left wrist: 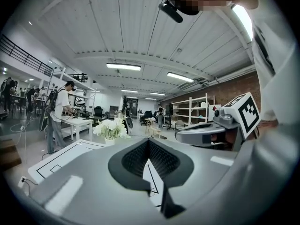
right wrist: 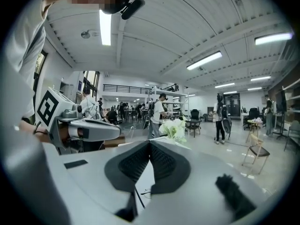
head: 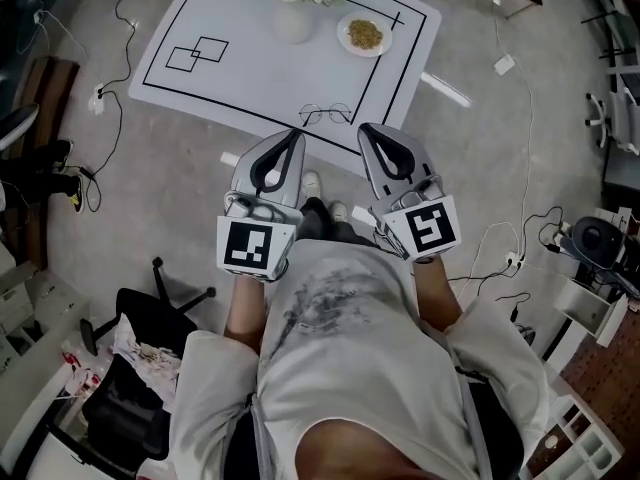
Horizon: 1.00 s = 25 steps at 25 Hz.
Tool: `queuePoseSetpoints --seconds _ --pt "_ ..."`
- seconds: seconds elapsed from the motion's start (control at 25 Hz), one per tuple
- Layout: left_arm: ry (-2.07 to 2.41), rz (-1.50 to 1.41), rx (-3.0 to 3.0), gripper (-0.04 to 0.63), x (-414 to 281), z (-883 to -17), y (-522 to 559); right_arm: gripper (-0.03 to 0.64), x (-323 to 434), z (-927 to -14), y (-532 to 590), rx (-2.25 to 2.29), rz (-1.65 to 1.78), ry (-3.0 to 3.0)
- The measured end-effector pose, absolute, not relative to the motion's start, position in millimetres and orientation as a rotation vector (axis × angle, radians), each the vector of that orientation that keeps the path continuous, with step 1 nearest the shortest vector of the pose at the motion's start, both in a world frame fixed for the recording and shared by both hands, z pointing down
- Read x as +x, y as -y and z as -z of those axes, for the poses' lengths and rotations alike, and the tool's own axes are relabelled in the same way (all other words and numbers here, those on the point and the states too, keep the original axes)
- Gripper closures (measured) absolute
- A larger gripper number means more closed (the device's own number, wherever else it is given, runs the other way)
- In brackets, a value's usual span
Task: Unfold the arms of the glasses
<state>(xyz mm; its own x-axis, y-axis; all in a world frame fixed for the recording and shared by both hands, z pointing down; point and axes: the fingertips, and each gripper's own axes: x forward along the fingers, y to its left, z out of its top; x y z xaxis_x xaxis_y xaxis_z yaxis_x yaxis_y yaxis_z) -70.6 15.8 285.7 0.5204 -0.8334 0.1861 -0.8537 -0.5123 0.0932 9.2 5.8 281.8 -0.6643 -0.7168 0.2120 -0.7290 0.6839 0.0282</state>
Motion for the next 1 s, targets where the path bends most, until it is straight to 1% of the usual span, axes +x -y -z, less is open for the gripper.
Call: queuePoseSetpoints --seconds 0.2,0.64,1.0 --pt "1.4 -0.142 2.654 0.586 -75 -289 6 0.601 6 -287 10 1.192 -0.081 2.669" --pt "1.29 -0.186 2.702 0.586 -71 -304 25 0.601 4 -299 33 1.129 -0.008 2.6" --pt "1.293 -0.31 2.686 0.586 -69 -332 40 0.601 5 -326 51 1.028 -0.01 2.574"
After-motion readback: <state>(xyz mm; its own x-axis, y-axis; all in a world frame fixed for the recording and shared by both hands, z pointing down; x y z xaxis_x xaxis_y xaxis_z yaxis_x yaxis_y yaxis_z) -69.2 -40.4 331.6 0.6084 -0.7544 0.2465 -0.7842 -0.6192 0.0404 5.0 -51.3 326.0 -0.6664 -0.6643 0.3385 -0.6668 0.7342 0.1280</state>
